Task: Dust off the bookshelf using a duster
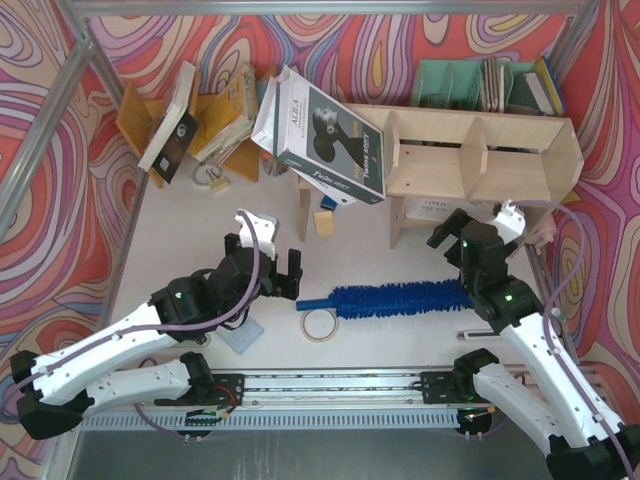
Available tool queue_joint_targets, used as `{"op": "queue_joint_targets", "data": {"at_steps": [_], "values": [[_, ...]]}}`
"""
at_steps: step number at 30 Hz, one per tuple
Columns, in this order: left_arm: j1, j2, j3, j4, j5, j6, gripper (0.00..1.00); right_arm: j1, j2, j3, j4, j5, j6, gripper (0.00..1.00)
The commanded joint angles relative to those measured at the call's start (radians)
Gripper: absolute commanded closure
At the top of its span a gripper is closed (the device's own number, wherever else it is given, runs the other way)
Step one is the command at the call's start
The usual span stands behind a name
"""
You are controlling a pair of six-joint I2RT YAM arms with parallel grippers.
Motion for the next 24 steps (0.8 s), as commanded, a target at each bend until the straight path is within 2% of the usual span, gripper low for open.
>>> {"op": "queue_joint_targets", "data": {"at_steps": [1, 6, 12, 16, 20, 24], "values": [[0.004, -0.016, 0.021, -0.178, -0.064, -0.119, 0.02, -0.007, -0.031, 0.066, 0.132, -0.250, -0.290, 0.01], [0.009, -0.015, 0.028, -0.409, -0.281, -0.315, 0.02, -0.007, -0.021, 0.092, 0.179, -0.460, -0.374, 0.01], [0.184, 0.015, 0.053, -0.479, -0.176, -0.341, 0.02, -0.006, -0.017, 0.109, 0.214, -0.555, -0.454, 0.01], [0.297, 0.047, 0.085, -0.439, -0.148, -0.294, 0.02, -0.007, -0.038, 0.099, 0.232, -0.569, -0.496, 0.01], [0.327, 0.056, 0.086, -0.372, -0.315, -0.246, 0.01, -0.007, -0.109, 0.036, 0.291, -0.534, -0.513, 0.01], [0.401, 0.063, -0.027, -0.063, -0.423, -0.082, 0.01, -0.006, -0.120, -0.003, 0.310, -0.486, -0.499, 0.01]]}}
